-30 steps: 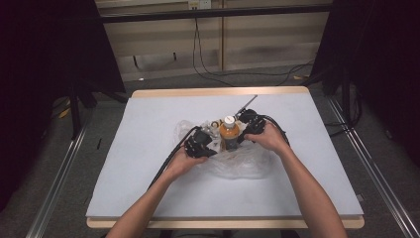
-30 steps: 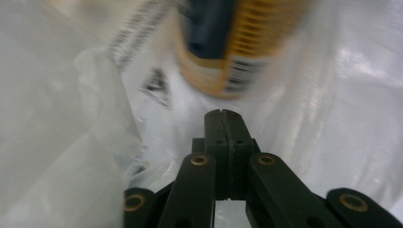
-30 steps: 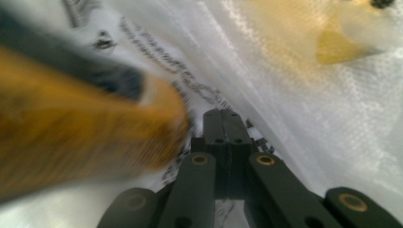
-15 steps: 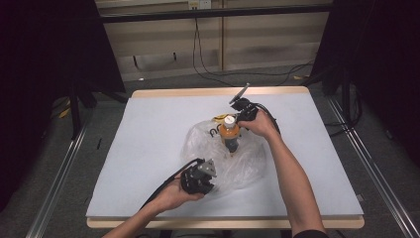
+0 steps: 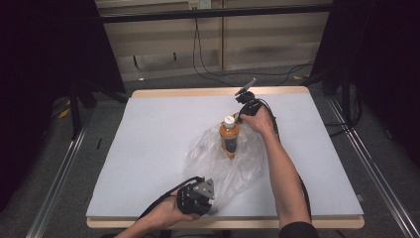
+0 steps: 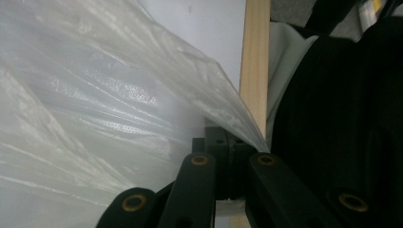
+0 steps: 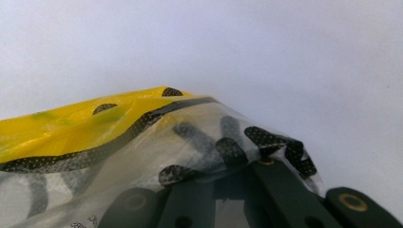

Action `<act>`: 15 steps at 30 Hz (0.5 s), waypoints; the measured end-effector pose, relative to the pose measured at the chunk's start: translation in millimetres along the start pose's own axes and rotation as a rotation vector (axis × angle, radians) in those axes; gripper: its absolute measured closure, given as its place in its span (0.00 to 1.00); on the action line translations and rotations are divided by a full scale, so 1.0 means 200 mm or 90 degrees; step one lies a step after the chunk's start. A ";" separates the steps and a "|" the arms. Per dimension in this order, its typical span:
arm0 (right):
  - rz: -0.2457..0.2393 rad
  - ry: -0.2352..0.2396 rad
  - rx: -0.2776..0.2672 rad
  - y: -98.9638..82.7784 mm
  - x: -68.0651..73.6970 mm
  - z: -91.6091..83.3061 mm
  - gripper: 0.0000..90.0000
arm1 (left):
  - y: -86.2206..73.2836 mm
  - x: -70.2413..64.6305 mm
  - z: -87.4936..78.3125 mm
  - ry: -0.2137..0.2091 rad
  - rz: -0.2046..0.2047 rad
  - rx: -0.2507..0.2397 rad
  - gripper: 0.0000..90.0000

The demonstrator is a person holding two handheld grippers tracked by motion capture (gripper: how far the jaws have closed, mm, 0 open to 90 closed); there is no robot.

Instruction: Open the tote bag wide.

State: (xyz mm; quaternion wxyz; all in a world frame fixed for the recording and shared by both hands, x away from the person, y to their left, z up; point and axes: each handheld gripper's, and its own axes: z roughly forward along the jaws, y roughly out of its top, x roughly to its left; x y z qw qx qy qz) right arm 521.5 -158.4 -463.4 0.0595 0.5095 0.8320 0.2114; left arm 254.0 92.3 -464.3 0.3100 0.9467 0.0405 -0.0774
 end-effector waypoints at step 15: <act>-0.125 0.136 -0.078 -0.15 0.11 -0.24 1.00 | 0.19 0.28 -0.19 0.071 -0.079 -0.114 1.00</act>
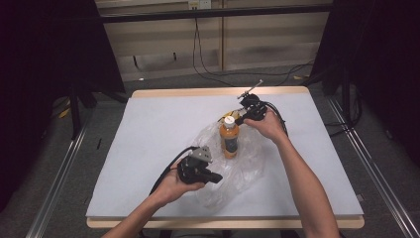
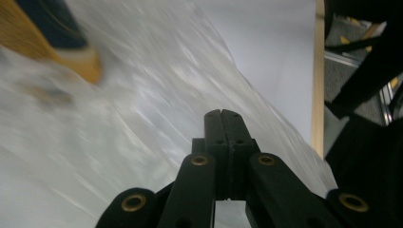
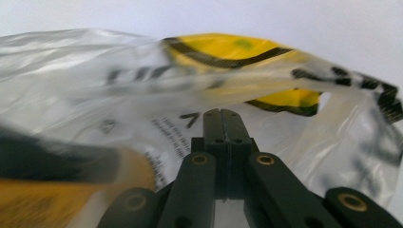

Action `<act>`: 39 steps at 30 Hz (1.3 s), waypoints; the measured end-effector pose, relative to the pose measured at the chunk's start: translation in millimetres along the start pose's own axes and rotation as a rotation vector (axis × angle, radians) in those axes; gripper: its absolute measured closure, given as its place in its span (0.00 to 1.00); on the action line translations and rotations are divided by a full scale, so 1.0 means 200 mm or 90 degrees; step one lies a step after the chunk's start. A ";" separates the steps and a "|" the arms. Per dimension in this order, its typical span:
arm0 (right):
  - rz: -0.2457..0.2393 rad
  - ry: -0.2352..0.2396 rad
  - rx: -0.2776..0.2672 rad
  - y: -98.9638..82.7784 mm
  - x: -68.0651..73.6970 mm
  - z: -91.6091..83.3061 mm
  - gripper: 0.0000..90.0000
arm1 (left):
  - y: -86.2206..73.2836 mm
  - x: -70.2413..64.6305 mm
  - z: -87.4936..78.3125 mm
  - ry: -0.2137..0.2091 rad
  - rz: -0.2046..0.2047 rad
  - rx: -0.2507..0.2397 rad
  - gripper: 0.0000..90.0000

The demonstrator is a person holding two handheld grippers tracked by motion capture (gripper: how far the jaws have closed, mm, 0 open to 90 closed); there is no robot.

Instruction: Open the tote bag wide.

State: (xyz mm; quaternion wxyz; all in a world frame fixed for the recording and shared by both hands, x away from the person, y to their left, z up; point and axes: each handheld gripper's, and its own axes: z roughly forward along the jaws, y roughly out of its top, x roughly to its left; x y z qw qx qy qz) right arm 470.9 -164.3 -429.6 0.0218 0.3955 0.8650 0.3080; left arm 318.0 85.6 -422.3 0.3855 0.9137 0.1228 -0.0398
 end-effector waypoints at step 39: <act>-0.055 -0.026 0.036 -0.46 0.04 -0.07 1.00 | -0.16 0.53 0.06 0.161 -0.152 0.058 1.00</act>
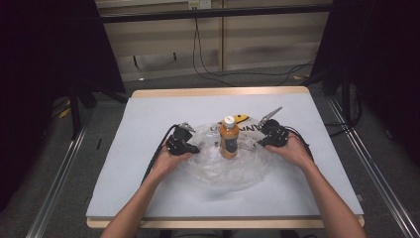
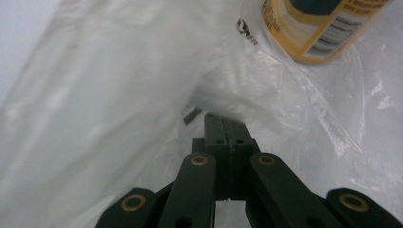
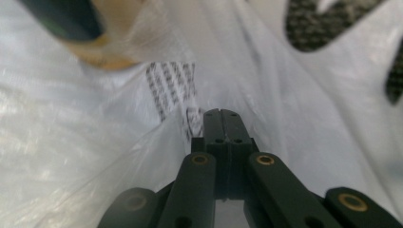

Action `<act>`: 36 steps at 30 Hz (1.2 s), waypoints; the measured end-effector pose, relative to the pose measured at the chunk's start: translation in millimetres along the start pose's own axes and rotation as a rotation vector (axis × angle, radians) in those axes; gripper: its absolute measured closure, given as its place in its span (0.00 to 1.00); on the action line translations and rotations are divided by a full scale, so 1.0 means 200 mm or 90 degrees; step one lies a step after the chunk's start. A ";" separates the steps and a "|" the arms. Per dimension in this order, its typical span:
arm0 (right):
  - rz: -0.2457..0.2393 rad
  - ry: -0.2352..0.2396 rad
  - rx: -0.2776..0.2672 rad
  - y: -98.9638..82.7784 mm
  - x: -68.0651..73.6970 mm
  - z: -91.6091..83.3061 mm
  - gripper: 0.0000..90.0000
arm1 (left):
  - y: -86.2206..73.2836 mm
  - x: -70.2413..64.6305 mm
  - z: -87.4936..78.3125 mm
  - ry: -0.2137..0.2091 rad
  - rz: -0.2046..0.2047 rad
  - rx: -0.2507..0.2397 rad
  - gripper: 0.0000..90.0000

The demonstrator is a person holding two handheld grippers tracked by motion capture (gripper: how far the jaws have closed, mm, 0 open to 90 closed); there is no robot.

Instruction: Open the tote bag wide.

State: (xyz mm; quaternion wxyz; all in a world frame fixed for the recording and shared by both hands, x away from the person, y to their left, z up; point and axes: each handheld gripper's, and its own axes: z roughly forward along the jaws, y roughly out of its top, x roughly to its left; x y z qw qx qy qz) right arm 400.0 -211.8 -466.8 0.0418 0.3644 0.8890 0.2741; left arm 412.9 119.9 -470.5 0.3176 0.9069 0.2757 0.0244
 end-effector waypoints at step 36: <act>0.066 -0.037 -0.434 -0.24 0.15 -0.45 1.00 | -0.21 -0.12 -0.45 -0.030 0.013 -0.344 1.00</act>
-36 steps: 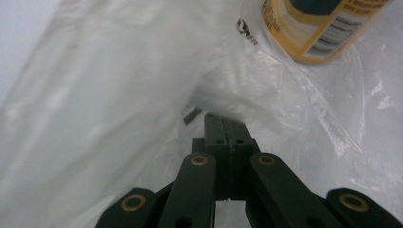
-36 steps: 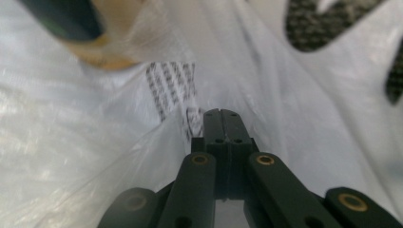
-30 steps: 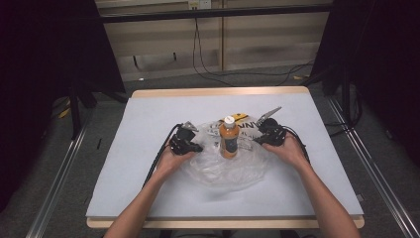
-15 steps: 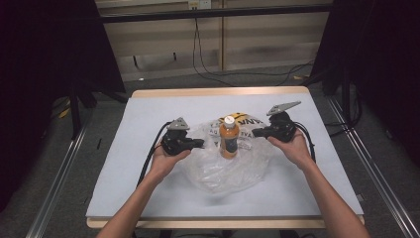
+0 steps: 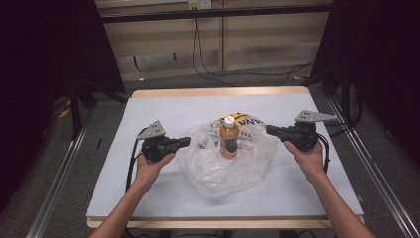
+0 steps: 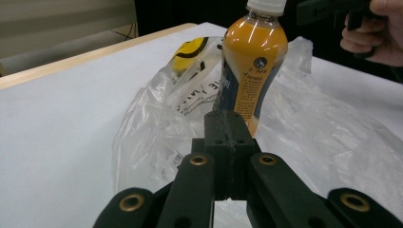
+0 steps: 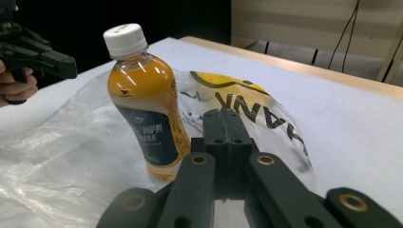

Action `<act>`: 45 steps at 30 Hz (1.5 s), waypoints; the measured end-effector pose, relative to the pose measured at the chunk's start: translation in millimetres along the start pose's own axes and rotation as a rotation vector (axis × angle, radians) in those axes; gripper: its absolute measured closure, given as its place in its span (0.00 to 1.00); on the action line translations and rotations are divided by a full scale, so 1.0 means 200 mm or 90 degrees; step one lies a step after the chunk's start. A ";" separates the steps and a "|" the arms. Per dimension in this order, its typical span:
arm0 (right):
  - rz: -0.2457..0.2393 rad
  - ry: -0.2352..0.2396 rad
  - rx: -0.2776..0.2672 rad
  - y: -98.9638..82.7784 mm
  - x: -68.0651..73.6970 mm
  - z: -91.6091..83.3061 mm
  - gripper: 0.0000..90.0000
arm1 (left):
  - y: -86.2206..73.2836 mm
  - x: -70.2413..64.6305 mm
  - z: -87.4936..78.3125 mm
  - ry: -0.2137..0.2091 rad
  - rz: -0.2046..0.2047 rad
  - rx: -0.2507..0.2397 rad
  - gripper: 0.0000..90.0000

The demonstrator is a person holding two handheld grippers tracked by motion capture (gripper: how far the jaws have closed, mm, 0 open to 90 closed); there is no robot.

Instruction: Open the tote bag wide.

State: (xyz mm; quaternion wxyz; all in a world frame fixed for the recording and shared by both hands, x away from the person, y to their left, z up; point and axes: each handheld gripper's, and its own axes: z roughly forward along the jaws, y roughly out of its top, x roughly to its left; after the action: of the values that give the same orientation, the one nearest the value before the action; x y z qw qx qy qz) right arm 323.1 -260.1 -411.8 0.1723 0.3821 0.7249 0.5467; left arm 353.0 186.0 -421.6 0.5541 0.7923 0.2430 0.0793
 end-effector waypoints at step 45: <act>0.018 -0.091 -0.042 -0.35 0.33 -0.50 0.22 | -0.32 -0.23 -0.40 0.121 -0.022 -0.049 0.37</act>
State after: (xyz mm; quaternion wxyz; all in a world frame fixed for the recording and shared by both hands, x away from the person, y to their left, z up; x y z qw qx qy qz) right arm 187.8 -286.1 -430.8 0.2282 0.4243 0.6872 0.5437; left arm 262.5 248.5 -443.3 0.5600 0.7550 0.3046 0.1537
